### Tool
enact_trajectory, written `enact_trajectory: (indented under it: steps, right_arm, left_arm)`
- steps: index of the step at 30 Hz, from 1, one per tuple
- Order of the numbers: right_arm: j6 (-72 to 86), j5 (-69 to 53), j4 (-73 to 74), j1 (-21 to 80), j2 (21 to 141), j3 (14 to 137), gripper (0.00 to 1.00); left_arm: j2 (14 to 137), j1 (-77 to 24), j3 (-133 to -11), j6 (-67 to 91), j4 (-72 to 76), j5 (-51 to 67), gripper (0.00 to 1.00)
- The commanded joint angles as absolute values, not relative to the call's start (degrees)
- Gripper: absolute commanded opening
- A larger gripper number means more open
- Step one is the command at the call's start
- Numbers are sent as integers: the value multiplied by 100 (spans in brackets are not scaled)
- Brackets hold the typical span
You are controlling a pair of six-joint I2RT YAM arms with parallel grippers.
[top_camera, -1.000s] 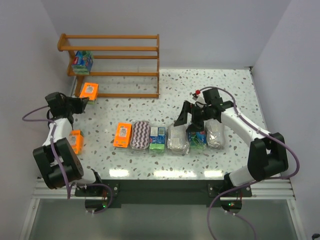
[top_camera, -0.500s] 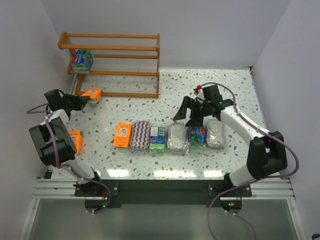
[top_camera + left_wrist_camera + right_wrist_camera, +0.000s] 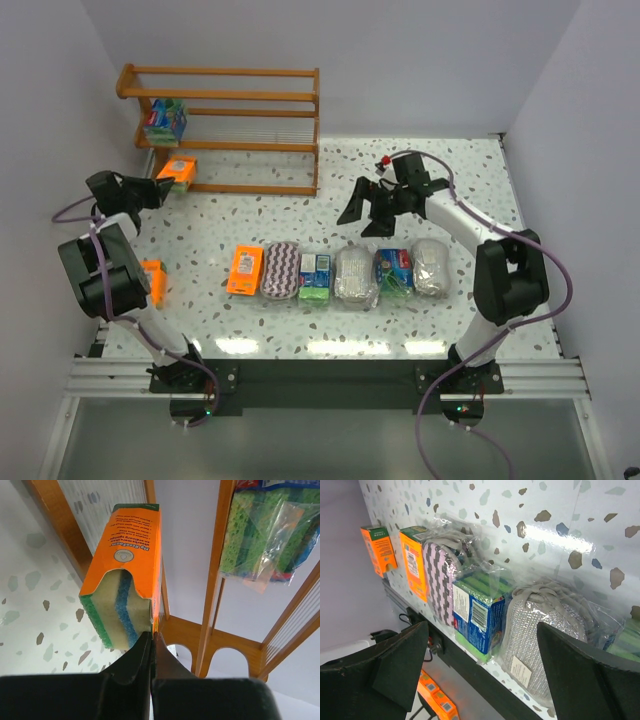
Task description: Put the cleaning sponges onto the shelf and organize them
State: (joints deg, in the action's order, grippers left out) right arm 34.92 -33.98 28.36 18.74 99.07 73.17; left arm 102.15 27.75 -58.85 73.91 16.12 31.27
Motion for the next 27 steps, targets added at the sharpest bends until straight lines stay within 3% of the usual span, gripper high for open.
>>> enact_trajectory:
  steps: [1, 13, 27]
  right_arm:
    - [3445, -3533, 2725, 1890, 9949, 7541, 93]
    - [3463, -3568, 2804, 1890, 9853, 7620, 92]
    - [3349, -3560, 3014, 1898, 9835, 7761, 93]
  left_arm:
    - [10326, 2821, -6415, 7278, 1811, 3190, 0]
    - [11662, 2795, -7224, 7567, 2452, 2892, 0]
    - [12357, 2487, -7340, 7954, 2865, 2857, 0]
